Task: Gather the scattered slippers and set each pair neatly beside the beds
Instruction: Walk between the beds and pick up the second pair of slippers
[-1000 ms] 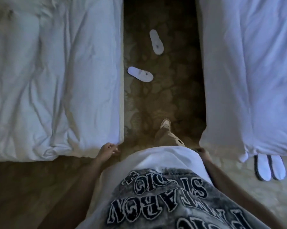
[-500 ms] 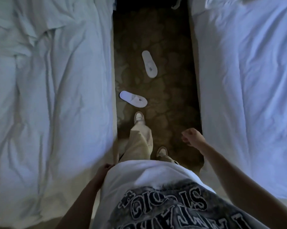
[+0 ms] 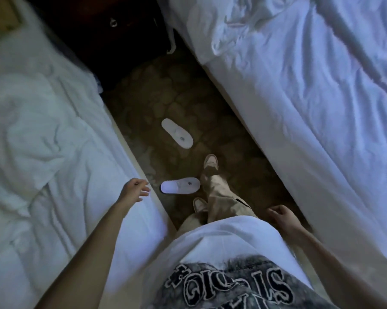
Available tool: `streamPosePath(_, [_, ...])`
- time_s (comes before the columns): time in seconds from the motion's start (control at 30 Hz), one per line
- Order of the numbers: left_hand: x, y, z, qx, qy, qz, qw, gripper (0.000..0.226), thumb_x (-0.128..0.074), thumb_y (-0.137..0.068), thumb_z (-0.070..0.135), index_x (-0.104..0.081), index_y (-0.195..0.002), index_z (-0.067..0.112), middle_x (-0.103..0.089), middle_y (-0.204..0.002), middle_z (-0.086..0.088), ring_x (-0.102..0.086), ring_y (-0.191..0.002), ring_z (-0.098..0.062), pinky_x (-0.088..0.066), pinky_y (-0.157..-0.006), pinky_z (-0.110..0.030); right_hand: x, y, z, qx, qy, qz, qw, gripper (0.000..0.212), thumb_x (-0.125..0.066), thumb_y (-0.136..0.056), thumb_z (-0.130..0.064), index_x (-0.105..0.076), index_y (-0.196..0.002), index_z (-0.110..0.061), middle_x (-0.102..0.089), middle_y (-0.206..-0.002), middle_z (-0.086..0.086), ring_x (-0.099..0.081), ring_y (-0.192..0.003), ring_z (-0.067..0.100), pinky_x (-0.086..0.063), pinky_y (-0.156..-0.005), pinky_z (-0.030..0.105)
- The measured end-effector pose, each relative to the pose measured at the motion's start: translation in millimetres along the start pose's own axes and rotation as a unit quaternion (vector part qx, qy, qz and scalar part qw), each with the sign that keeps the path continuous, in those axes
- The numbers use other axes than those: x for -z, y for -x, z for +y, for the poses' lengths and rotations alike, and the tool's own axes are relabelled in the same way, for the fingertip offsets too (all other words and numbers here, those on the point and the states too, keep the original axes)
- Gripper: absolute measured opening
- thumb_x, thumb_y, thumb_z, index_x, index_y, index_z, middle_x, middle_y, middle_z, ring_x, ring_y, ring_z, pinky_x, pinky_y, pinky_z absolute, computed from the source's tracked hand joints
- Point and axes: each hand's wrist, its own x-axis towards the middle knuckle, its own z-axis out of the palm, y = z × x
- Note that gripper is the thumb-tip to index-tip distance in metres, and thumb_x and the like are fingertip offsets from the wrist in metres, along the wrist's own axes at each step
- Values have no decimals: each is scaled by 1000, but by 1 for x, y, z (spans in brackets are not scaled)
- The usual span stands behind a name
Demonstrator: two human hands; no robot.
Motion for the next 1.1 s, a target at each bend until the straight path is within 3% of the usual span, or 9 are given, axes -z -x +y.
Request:
streamPosePath(0.13, [20, -38, 54, -14, -38, 1, 999, 33, -49, -98, 24, -58, -119, -1, -68, -109, -19, -65, -93, -30, -50, -78, -34, -16, -9, -48, -41, -53, -17, 998, 22, -62, -91, -26, -63, -100, -6, -65, -73, 6, -57, -56, 16, -40, -48, 24])
streamPosePath(0.27, [24, -62, 80, -19, -71, -26, 997, 27, -50, -98, 21, -62, -113, 1, -70, -109, -22, -67, -86, -28, -51, -67, -31, -24, -19, -109, -35, -132, -18, 990, 18, -61, -91, -24, -62, -97, -7, -67, -80, 12, -55, -57, 16, -40, -49, 24])
streamPosePath(0.37, [35, -68, 94, -58, -94, 6, 994, 17, -54, -96, 21, -67, -102, 11, -70, -105, -15, -64, -85, -22, -54, -75, -32, -22, -24, -157, -11, -172, 9, 985, 17, -60, -92, -25, -61, -100, -9, -68, -84, 9, -58, -62, 15, -41, -51, 25])
streamPosePath(0.47, [54, -90, 123, -63, -113, 34, 991, 21, -50, -97, 21, -65, -107, 9, -68, -104, -13, -61, -85, -22, -53, -78, -35, -28, -18, -197, -3, -243, 33, 970, 19, -57, -94, -28, -61, -103, -12, -69, -86, 5, -64, -75, 18, -42, -54, 24])
streamPosePath(0.57, [76, -121, 161, -55, -173, -45, 982, 22, -50, -98, 20, -63, -108, 6, -68, -93, -13, -60, -79, -23, -49, -70, -31, -47, -10, -221, -22, -295, 53, 954, 17, -56, -94, -29, -60, -102, -13, -70, -91, 7, -65, -80, 18, -42, -58, 22])
streamPosePath(0.67, [94, -158, 202, -70, -294, -134, 944, 23, -48, -100, 17, -60, -112, 2, -65, -91, -13, -60, -76, -22, -46, -66, -31, -84, 4, -230, -75, -344, 88, 932, 18, -57, -94, -26, -61, -102, -10, -70, -90, 8, -64, -73, 15, -40, -55, 22])
streamPosePath(0.83, [118, -214, 282, -123, -422, -213, 873, 21, -51, -98, 21, -62, -107, 5, -69, -98, -17, -63, -78, -23, -49, -63, -29, -185, 59, -250, -207, -505, 193, 815, 25, -58, -94, -16, -60, -109, 3, -68, -90, 17, -60, -69, 16, -41, -55, 27])
streamPosePath(1.0, [133, -250, 345, -200, -524, -193, 805, 24, -59, -93, 31, -62, -107, 11, -70, -102, -12, -67, -89, -25, -53, -77, -38, -322, 114, -298, -286, -636, 153, 701, 29, -54, -96, -24, -58, -114, -2, -66, -104, 19, -63, -94, 31, -49, -71, 36])
streamPosePath(1.1, [125, -261, 358, -256, -544, -186, 777, 34, -70, -86, 33, -61, -112, 13, -67, -104, -6, -66, -95, -24, -55, -81, -38, -385, 127, -331, -322, -683, 143, 640, 28, -53, -97, -23, -59, -113, -1, -65, -104, 19, -62, -95, 32, -49, -70, 35])
